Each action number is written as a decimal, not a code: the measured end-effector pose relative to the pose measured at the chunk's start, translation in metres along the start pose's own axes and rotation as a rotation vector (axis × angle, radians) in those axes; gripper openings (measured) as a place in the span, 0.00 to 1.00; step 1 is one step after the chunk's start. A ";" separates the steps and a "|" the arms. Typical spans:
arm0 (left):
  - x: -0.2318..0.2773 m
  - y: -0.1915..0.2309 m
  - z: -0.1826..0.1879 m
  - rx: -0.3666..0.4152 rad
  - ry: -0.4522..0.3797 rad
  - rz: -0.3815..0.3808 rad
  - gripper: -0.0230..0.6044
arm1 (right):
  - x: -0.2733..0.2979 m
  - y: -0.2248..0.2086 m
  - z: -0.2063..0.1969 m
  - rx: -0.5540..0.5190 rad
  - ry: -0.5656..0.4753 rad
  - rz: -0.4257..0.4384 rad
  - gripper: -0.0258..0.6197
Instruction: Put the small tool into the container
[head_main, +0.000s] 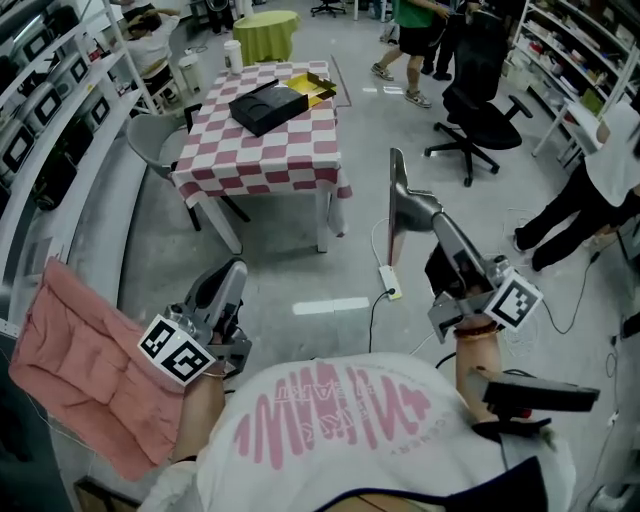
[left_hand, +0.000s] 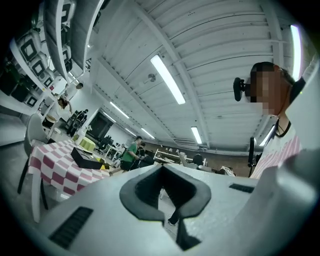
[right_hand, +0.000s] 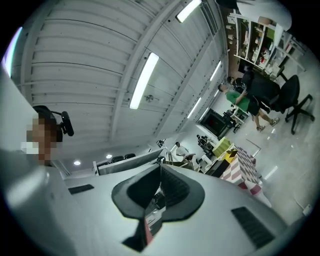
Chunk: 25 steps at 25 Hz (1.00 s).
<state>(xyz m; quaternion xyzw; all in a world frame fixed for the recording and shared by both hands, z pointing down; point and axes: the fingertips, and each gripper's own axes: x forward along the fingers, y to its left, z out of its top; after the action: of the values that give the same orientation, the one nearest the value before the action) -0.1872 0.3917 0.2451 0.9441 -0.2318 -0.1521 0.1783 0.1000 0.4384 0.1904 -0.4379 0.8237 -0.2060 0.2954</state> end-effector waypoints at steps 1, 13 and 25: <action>0.006 0.010 0.006 0.009 -0.004 0.001 0.05 | 0.012 -0.006 0.003 -0.006 0.002 0.007 0.06; 0.067 0.083 0.022 0.013 -0.014 0.024 0.05 | 0.071 -0.082 0.015 0.034 0.002 -0.068 0.06; 0.125 0.115 0.001 -0.052 0.017 0.010 0.05 | 0.103 -0.149 0.016 0.089 0.046 -0.103 0.06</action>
<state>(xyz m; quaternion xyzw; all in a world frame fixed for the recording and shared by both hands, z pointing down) -0.1255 0.2348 0.2654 0.9392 -0.2309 -0.1493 0.2055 0.1547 0.2709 0.2363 -0.4615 0.7967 -0.2672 0.2845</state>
